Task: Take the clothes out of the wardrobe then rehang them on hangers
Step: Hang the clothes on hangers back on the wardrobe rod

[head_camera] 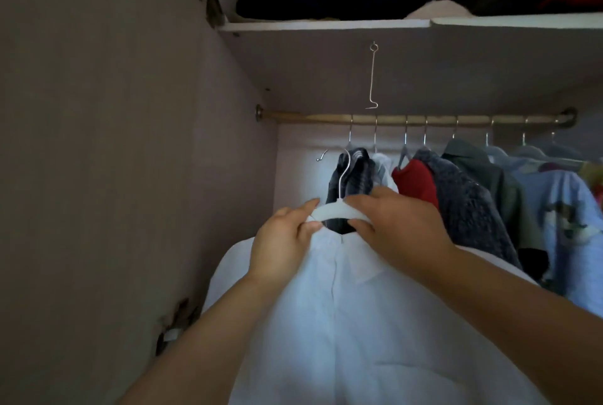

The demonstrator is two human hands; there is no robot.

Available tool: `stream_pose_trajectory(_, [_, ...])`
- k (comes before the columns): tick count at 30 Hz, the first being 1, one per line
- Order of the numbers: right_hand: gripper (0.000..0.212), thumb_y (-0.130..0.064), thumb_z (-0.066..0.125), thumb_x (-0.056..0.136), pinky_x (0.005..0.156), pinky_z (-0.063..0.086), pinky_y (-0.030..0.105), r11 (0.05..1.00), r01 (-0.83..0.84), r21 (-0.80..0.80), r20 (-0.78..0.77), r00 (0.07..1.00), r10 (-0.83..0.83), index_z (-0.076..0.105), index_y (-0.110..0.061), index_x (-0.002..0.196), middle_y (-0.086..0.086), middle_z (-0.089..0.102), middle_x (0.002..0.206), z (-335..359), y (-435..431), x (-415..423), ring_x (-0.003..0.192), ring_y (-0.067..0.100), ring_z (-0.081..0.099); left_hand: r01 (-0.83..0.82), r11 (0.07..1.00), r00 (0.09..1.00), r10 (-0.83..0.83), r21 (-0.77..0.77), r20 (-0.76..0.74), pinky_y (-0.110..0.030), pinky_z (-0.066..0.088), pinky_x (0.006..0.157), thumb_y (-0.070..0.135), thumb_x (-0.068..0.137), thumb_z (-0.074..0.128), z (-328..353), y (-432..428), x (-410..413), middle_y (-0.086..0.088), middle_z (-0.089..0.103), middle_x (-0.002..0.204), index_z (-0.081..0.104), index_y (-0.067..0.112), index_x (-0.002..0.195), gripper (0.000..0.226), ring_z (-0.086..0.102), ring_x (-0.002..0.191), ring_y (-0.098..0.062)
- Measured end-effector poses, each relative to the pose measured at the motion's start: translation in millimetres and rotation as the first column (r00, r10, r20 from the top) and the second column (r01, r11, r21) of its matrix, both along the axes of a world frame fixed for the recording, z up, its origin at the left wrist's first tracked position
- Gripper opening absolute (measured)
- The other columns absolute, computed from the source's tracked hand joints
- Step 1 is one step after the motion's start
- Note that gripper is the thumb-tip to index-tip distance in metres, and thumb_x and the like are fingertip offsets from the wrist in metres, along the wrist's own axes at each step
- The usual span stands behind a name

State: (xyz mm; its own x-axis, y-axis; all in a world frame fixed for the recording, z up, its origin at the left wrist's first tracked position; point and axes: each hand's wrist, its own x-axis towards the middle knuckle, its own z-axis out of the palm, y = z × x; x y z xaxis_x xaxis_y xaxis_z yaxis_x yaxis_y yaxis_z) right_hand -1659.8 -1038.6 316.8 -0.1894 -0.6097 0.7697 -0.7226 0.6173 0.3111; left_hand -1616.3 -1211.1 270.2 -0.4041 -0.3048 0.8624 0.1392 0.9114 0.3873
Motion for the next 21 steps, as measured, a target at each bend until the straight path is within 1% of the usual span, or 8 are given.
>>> stream_pose_trajectory(3, [0.035, -0.038, 0.039, 0.096, 0.068, 0.044, 0.03, 0.998, 0.068, 0.015, -0.085, 0.994, -0.066, 0.046, -0.029, 0.13, 0.001, 0.049, 0.117, 29.0, -51.1, -33.6, 0.1, 0.025, 0.058, -0.031, 0.999, 0.999, 0.03, -0.008, -0.044, -0.016, 0.031, 0.079, 0.024, 0.093, 0.051, 22.9, -43.0, -38.5, -0.003, 0.058, 0.114, 0.048, 0.027, 0.135, 0.042, 0.051, 0.11, -0.016])
stream_pose_trajectory(7, [0.02, -0.021, 0.047, 0.095, 0.062, 0.038, 0.029, 0.979, 0.199, 0.05, -0.144, 0.971, -0.19, 0.056, -0.019, 0.112, 0.004, 0.05, 0.107, 73.6, -116.4, -73.6, 0.092, 0.027, 0.06, -0.078, 0.997, 0.995, 0.078, 0.005, -0.064, -0.027, 0.036, 0.09, 0.023, 0.097, 0.043, 60.5, -99.1, -84.7, -0.01, 0.053, 0.132, 0.041, 0.019, 0.14, 0.044, 0.048, 0.12, -0.026])
stream_pose_trajectory(9, [0.019, -0.015, 0.048, 0.093, 0.062, 0.036, 0.028, 0.965, 0.26, 0.023, -0.183, 0.95, -0.252, 0.058, -0.016, 0.109, 0.005, 0.051, 0.106, 92.5, -138.2, -91.3, 0.092, 0.028, 0.061, -0.042, 0.999, 0.997, 0.043, 0.029, -0.058, -0.031, 0.039, 0.089, 0.024, 0.097, 0.042, 76.6, -121.6, -107.7, -0.012, 0.053, 0.131, 0.04, 0.016, 0.14, 0.044, 0.049, 0.118, -0.029])
stream_pose_trajectory(11, [0.02, -0.012, 0.047, 0.093, 0.063, 0.037, 0.029, 0.956, 0.292, -0.009, -0.191, 0.938, -0.288, 0.06, -0.014, 0.109, 0.007, 0.053, 0.108, 111.0, -154.9, -107.0, 0.095, 0.03, 0.06, -0.012, 1.0, 0.997, 0.013, 0.01, -0.072, -0.032, 0.04, 0.082, 0.026, 0.095, 0.043, 87.9, -137.4, -129.2, -0.013, 0.059, 0.12, 0.046, 0.015, 0.133, 0.04, 0.054, 0.109, -0.031])
stream_pose_trajectory(12, [0.022, -0.01, 0.047, 0.093, 0.064, 0.038, 0.03, 0.952, 0.305, -0.02, -0.194, 0.933, -0.303, 0.06, -0.013, 0.11, 0.008, 0.054, 0.11, 119.5, -162.2, -113.9, 0.096, 0.031, 0.06, -0.009, 1.0, 0.997, 0.008, -0.009, -0.071, -0.032, 0.04, 0.08, 0.027, 0.094, 0.043, 91.7, -142.6, -138.6, -0.015, 0.058, 0.118, 0.048, 0.015, 0.13, 0.039, 0.054, 0.106, -0.031])
stream_pose_trajectory(15, [0.028, -0.003, 0.046, 0.09, 0.064, 0.038, 0.031, 0.941, 0.336, -0.045, -0.199, 0.92, -0.338, 0.062, -0.011, 0.111, 0.009, 0.058, 0.112, 140.8, -183.0, -133.6, 0.099, 0.031, 0.06, -0.007, 0.998, 0.997, 0.003, -0.057, -0.078, -0.025, 0.035, 0.092, 0.028, 0.094, 0.047, 97.0, -153.4, -159.9, -0.009, 0.051, 0.132, 0.043, 0.018, 0.138, 0.045, 0.047, 0.118, -0.023])
stream_pose_trajectory(17, [0.031, -0.001, 0.045, 0.09, 0.065, 0.038, 0.032, 0.935, 0.347, -0.076, -0.187, 0.916, -0.355, 0.06, -0.008, 0.115, 0.01, 0.056, 0.115, 151.6, -195.6, -146.6, 0.102, 0.031, 0.059, -0.018, 0.997, 0.996, 0.011, -0.078, -0.087, -0.025, 0.031, 0.1, 0.03, 0.094, 0.048, 99.7, -160.3, -169.6, -0.006, 0.044, 0.139, 0.036, 0.02, 0.143, 0.05, 0.041, 0.125, -0.019])
stream_pose_trajectory(21, [0.032, -0.001, 0.043, 0.091, 0.069, 0.043, 0.033, 0.926, 0.358, -0.119, -0.158, 0.914, -0.374, 0.058, -0.006, 0.119, 0.011, 0.053, 0.115, 167.8, -211.9, -170.0, 0.104, 0.032, 0.059, -0.056, 0.995, 0.997, 0.052, -0.084, -0.054, -0.027, 0.031, 0.104, 0.034, 0.095, 0.046, 103.5, -166.7, -182.6, -0.004, 0.037, 0.143, 0.027, 0.024, 0.146, 0.056, 0.036, 0.129, -0.019])
